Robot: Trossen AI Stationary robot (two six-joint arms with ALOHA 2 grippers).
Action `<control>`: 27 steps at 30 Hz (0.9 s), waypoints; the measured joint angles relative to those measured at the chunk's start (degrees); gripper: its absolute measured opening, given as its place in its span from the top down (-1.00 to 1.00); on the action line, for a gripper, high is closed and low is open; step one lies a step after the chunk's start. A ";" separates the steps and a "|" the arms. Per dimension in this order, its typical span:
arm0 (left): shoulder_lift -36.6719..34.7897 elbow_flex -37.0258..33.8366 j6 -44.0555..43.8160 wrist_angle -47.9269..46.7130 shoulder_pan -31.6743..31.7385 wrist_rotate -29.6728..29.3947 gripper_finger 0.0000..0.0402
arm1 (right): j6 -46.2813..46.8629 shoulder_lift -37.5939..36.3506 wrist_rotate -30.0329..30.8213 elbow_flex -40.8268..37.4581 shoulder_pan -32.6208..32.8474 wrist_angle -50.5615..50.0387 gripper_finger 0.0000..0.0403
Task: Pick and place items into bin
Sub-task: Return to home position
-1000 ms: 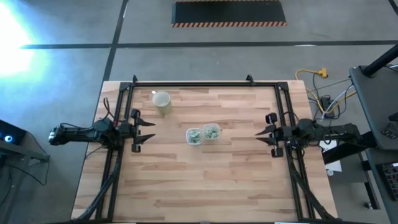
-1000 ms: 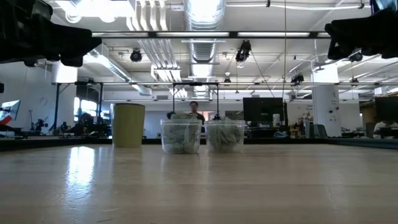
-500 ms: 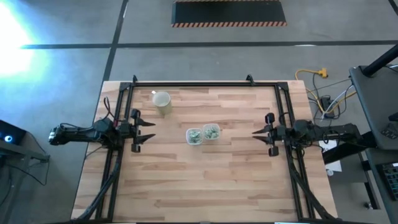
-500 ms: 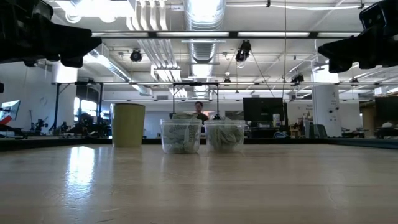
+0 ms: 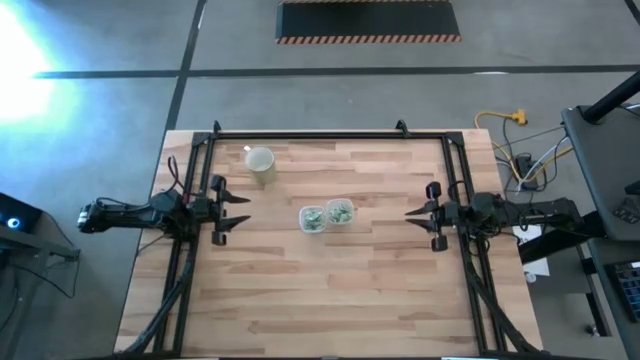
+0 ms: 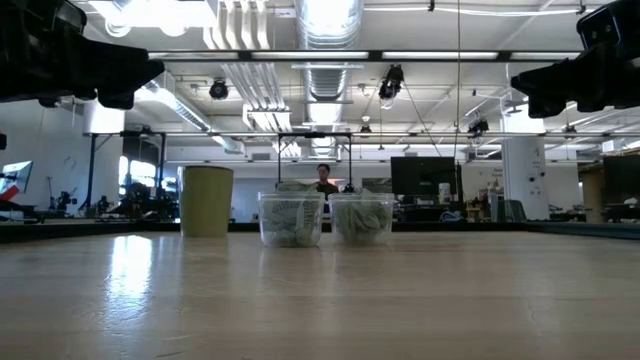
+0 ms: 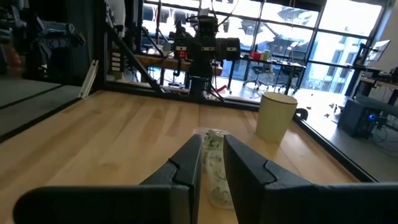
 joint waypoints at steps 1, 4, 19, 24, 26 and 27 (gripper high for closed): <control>0.10 0.00 0.00 0.02 0.00 0.00 0.07 | 0.00 0.00 0.00 0.00 0.00 0.04 0.72; 0.20 0.00 0.00 0.00 0.00 0.00 0.07 | -0.01 -0.04 0.00 0.00 0.00 0.02 0.72; 0.55 0.00 0.02 0.00 0.02 -0.02 0.07 | 0.02 0.00 -0.08 0.00 0.00 0.04 0.72; 0.64 0.00 0.02 0.00 0.00 0.00 0.07 | 0.06 0.00 -0.09 0.00 0.00 0.04 0.72; 0.55 0.00 0.02 -0.01 0.01 -0.02 0.07 | -0.04 0.00 -0.09 0.00 0.00 0.04 0.72; 0.55 0.00 0.02 0.02 0.00 -0.02 0.07 | -0.06 0.00 -0.09 0.00 0.00 0.02 0.72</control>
